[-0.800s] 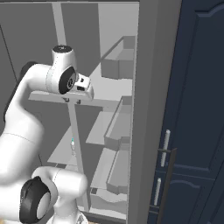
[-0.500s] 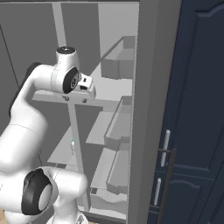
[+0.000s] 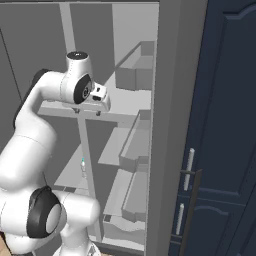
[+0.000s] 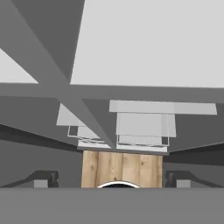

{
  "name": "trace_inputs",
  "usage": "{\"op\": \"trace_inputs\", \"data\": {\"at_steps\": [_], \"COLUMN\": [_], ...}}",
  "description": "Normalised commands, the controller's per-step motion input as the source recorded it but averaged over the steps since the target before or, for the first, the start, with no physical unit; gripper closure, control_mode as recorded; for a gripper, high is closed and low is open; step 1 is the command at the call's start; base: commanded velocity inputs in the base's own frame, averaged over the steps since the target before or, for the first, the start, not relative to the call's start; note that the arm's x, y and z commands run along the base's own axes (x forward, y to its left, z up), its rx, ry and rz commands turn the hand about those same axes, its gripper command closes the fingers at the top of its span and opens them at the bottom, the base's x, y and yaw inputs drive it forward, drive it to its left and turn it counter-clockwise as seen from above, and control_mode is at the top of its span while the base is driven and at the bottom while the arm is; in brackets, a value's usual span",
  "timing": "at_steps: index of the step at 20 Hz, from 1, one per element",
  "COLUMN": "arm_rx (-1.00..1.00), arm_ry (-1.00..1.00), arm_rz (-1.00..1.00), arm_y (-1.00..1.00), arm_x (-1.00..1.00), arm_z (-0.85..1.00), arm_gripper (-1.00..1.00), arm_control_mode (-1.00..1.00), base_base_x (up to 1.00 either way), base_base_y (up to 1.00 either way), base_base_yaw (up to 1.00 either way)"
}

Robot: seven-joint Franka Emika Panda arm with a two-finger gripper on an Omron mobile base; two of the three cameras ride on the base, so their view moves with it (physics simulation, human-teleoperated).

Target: Pick up the frozen steak from the freezer, place it on any shelf in the fridge, and close the fridge and freezer doors when done.

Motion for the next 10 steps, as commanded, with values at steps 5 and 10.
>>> {"op": "trace_inputs", "data": {"at_steps": [5, 10], "arm_rx": [0.00, 0.00], "arm_ry": [-0.01, -0.01], "arm_rz": [0.00, 0.02], "arm_y": [0.00, 0.08], "arm_x": [-0.08, -0.18], "arm_z": [0.00, 0.00], "arm_gripper": [-1.00, -1.00], "arm_control_mode": [-1.00, -1.00], "base_base_x": [0.00, 0.00], "base_base_y": [0.00, 0.00], "base_base_yaw": [0.00, 0.00]}}
